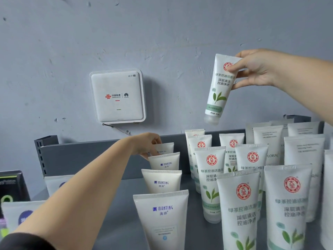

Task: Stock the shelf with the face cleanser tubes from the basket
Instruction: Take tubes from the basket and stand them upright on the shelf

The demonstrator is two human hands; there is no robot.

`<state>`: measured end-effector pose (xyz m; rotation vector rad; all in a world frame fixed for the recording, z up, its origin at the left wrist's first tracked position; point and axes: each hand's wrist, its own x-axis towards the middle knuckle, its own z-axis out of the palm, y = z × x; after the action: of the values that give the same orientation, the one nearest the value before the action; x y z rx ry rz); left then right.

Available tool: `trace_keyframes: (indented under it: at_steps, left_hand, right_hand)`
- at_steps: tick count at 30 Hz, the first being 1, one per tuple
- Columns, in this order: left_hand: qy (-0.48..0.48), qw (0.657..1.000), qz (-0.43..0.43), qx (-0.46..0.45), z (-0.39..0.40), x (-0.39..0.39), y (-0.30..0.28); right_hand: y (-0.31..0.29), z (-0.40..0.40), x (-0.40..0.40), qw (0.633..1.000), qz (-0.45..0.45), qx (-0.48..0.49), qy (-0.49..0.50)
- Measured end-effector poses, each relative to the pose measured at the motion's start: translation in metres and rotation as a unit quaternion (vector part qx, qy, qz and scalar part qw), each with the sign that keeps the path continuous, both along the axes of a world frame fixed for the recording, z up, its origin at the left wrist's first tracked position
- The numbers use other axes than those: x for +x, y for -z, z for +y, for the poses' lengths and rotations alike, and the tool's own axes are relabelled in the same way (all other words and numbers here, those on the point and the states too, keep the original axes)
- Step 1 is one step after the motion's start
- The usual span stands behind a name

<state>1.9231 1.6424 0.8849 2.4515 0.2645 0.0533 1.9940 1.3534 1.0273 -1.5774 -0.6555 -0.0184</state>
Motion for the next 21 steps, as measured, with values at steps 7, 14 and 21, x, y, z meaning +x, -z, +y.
trace_keyframes:
  at_steps: [7,14,21]
  left_hand:
    - [-0.016,0.999,-0.027,0.009,-0.005,0.005,-0.024]
    - [0.026,0.983,-0.178,0.042,-0.041,0.025,-0.075]
    - [0.094,0.971,-0.167,0.146,-0.099,0.062,-0.103]
  right_hand:
    - [0.006,0.008,0.023,0.997,-0.029,-0.061,0.037]
    - [0.020,0.015,0.045,0.974,-0.065,-0.199,0.084]
    - [0.032,0.011,0.060,0.948,-0.057,-0.306,0.062]
